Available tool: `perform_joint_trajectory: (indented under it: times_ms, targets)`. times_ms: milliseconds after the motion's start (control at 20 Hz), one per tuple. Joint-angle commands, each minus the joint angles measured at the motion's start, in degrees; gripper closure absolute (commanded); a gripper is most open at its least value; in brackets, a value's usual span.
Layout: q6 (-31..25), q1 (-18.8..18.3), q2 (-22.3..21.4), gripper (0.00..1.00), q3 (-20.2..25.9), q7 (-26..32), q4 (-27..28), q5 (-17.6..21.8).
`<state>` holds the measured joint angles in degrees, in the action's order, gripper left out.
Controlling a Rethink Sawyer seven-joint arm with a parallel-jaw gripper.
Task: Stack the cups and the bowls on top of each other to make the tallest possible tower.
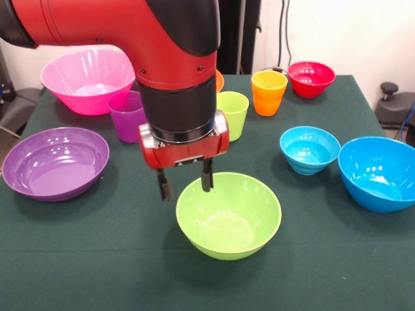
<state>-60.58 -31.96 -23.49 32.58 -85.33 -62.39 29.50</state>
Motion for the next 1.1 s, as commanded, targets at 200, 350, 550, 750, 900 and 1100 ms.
perform_joint_trajectory:
  times_ms: [200,350,550,750,900,1100]
  targets:
    - [6.6,-2.1,0.4,0.0,-2.8,5.0,-4.1,3.7]
    - [6.8,-2.1,-0.3,0.0,-3.6,3.6,-4.7,3.6]
    - [6.8,-1.8,-1.2,0.0,-5.5,0.6,-5.3,3.5]
    - [8.6,-1.5,-2.2,0.0,-6.7,-1.2,-7.0,3.3]
    - [9.9,-1.4,-2.7,0.0,-7.4,-2.0,-8.4,3.0]
    - [10.8,-0.9,-4.0,0.0,-8.4,-3.0,-10.1,2.6]
